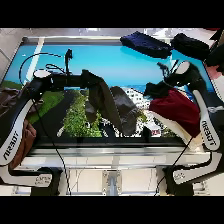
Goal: Fold the shirts.
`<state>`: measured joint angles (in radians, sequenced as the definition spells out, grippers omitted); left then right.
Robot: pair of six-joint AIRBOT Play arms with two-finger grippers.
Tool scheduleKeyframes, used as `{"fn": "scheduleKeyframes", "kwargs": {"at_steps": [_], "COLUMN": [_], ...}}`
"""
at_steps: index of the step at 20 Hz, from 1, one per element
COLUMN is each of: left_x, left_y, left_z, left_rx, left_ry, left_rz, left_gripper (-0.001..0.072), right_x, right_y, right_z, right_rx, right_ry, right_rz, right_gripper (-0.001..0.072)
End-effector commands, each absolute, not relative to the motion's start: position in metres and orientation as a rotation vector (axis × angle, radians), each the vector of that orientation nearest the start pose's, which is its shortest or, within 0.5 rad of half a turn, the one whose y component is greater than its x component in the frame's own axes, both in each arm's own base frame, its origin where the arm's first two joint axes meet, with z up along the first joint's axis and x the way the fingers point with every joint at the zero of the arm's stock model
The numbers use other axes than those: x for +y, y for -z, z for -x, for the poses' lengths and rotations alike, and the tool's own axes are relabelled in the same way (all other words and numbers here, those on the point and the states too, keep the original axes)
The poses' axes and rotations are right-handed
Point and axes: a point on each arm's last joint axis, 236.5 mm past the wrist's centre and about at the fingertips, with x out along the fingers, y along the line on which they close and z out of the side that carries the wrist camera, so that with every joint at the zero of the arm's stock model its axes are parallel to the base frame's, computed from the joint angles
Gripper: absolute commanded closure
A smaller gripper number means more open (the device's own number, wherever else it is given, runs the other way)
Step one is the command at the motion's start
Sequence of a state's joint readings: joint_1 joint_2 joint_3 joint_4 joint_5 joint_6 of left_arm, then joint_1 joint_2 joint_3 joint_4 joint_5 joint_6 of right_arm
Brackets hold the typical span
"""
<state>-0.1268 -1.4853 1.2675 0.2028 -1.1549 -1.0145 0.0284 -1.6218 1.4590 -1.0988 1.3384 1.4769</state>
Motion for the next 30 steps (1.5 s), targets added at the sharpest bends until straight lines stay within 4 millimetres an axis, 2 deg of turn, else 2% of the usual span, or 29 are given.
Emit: {"fn": "scheduleKeyframes", "kwargs": {"at_steps": [1, 3, 5, 9, 11, 13, 16, 17, 19, 22, 24, 26, 28, 29, 30], "left_x": [-0.259, -0.259, -0.258, -0.257, -0.257, -0.257, -0.257, -0.257, -0.257, -0.257, -0.257, -0.257, -0.257, -0.257, -0.257], "left_y": [-0.129, -0.128, -0.126, -0.122, -0.123, -0.122, -0.122, -0.122, -0.122, -0.123, -0.122, -0.122, -0.122, -0.122, -0.122], "left_z": [-0.411, -0.411, -0.410, -0.409, -0.409, -0.409, -0.409, -0.409, -0.409, -0.409, -0.410, -0.410, -0.411, -0.411, -0.411], "left_rx": [0.958, 0.958, 0.962, 0.970, 0.970, 0.970, 0.970, 0.970, 0.970, 0.970, 0.970, 0.969, 0.966, 0.966, 0.965], "left_ry": [1.021, 1.021, 1.019, 1.013, 1.013, 1.013, 1.013, 1.013, 1.013, 1.013, 1.012, 1.011, 1.006, 1.006, 1.006], "left_rz": [0.762, 0.761, 0.752, 0.734, 0.735, 0.734, 0.734, 0.734, 0.734, 0.735, 0.735, 0.734, 0.735, 0.735, 0.735], "left_gripper": [0.0696, 0.0696, 0.0696, 0.0696, 0.0696, 0.0695, 0.0696, 0.0696, 0.0695, 0.0695, 0.0696, 0.0696, 0.0695, 0.0695, 0.0696], "right_x": [0.155, 0.171, 0.184, 0.190, 0.184, 0.175, 0.147, 0.138, 0.133, 0.148, 0.161, 0.185, 0.198, 0.202, 0.205], "right_y": [0.074, 0.095, 0.106, 0.111, 0.105, 0.088, 0.061, 0.059, 0.066, 0.089, 0.099, 0.096, 0.096, 0.096, 0.097], "right_z": [-0.402, -0.404, -0.408, -0.414, -0.420, -0.427, -0.442, -0.444, -0.438, -0.420, -0.416, -0.418, -0.422, -0.423, -0.423], "right_rx": [1.570, 1.575, 1.559, 1.525, 1.510, 1.500, 1.463, 1.458, 1.485, 1.559, 1.583, 1.554, 1.522, 1.513, 1.510], "right_ry": [-0.416, -0.420, -0.423, -0.419, -0.413, -0.436, -0.412, -0.394, -0.384, -0.415, -0.450, -0.530, -0.547, -0.549, -0.552], "right_rz": [-0.411, -0.390, -0.370, -0.348, -0.343, -0.313, -0.239, -0.231, -0.244, -0.292, -0.327, -0.370, -0.366, -0.360, -0.354], "right_gripper": [0.0269, 0.0269, 0.0270, 0.0271, 0.0270, 0.0270, 0.0271, 0.0271, 0.0271, 0.0271, 0.0271, 0.0271, 0.0272, 0.0283, 0.0390]}}
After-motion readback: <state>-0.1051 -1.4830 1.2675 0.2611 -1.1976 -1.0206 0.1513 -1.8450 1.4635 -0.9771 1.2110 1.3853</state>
